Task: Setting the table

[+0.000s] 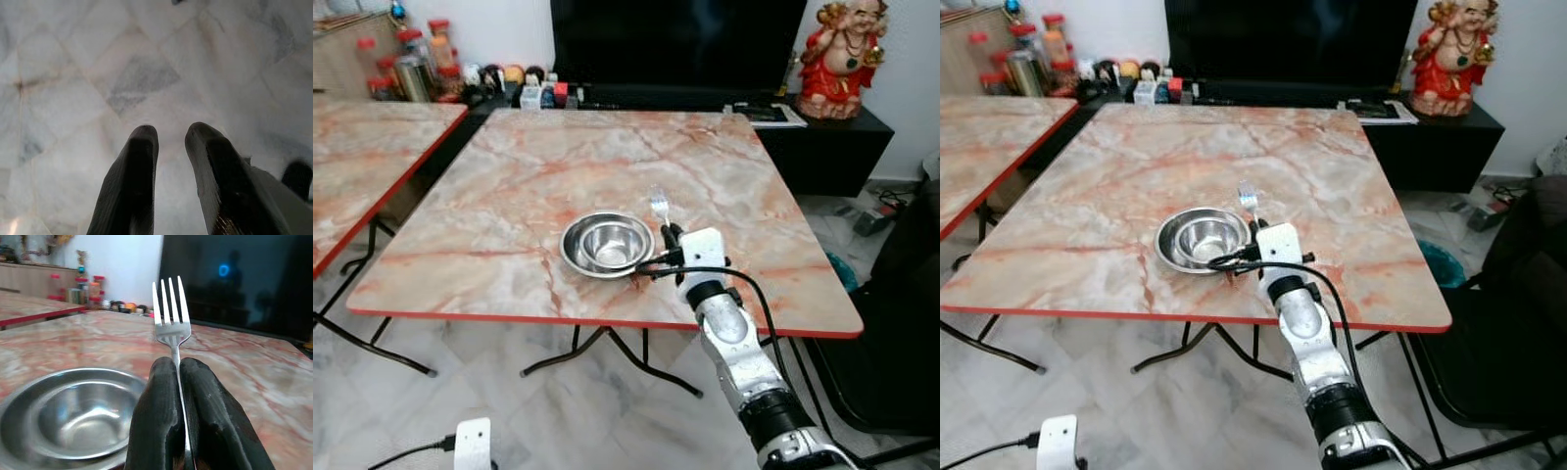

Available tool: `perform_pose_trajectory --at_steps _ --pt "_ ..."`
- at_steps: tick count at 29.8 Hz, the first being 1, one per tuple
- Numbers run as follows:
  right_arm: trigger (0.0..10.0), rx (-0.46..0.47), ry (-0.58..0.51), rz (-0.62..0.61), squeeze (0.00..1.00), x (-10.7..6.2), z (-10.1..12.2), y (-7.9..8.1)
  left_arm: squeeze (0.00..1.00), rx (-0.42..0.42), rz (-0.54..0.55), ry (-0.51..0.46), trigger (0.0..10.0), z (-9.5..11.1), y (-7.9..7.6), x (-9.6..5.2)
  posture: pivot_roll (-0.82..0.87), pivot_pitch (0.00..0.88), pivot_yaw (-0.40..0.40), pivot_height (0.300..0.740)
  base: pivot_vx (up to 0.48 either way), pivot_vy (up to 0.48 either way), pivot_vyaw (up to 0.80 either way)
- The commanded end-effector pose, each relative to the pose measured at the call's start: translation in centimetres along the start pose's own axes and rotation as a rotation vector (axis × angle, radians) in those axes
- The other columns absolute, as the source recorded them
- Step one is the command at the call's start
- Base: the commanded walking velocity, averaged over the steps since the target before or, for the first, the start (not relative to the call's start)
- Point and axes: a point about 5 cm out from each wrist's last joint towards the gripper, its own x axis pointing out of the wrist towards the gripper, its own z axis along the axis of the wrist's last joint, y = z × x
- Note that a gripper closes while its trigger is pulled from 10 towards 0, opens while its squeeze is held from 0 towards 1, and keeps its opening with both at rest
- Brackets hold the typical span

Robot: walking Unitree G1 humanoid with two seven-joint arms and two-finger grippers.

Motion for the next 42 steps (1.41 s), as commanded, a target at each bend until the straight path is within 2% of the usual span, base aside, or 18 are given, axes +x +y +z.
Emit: perform_pose_trajectory --at_steps 1,6,10,13,15,18,29,40,42 --pt "10.0 0.012 0.020 -0.055 0.00 -0.1 -0.2 -1.1 0.00 -0.008 -0.010 0.017 10.0 -0.3 -0.6 -0.1 -0.03 0.000 -0.008 0.719 0.390 0.000 0.00" --pt "10.0 0.013 0.075 -0.099 0.00 -0.2 -0.8 -1.1 0.00 -0.005 -0.008 0.017 10.0 -0.3 -0.5 -0.1 -0.03 0.000 -0.007 0.719 0.389 0.000 0.00" --pt "10.0 0.096 0.123 -0.156 0.00 -0.4 -1.5 -1.0 0.00 -0.009 -0.007 0.014 10.0 -0.3 -0.4 -0.1 -0.02 0.000 -0.005 0.719 0.077 0.000 0.00" --pt "10.0 0.083 0.145 -0.171 0.00 -0.5 -1.7 -0.9 0.00 -0.013 -0.009 0.011 10.0 -0.3 -0.4 -0.1 -0.02 0.000 -0.005 0.719 0.000 0.000 0.00" --pt "10.0 0.137 0.256 -0.261 0.00 -1.0 -2.9 -1.0 0.00 -0.004 -0.008 0.016 10.0 -0.5 -0.4 -0.1 -0.02 0.000 -0.004 0.719 0.000 0.000 0.00" --pt "10.0 0.170 0.270 -0.283 0.00 -1.2 -3.1 -0.9 0.00 -0.003 -0.007 0.020 10.0 -0.7 -0.3 -0.1 -0.03 0.000 -0.001 0.719 0.000 0.000 0.00" --pt "10.0 0.158 0.314 -0.304 0.00 -2.0 -3.8 -0.8 0.00 0.017 0.003 0.048 10.0 -2.1 0.4 -0.4 -0.02 0.000 0.007 0.719 0.000 0.000 0.00" --pt "10.0 0.136 0.344 -0.314 0.00 -1.5 -4.2 -2.0 0.00 0.022 0.007 0.049 10.0 -2.2 0.5 -0.4 -0.02 0.000 0.006 0.719 0.000 0.000 0.00" --pt "10.0 0.141 0.344 -0.308 0.00 -0.9 -4.0 -2.5 0.00 0.022 0.007 0.051 10.0 -2.2 0.5 -0.4 -0.01 0.000 0.003 0.719 0.000 0.000 0.00"
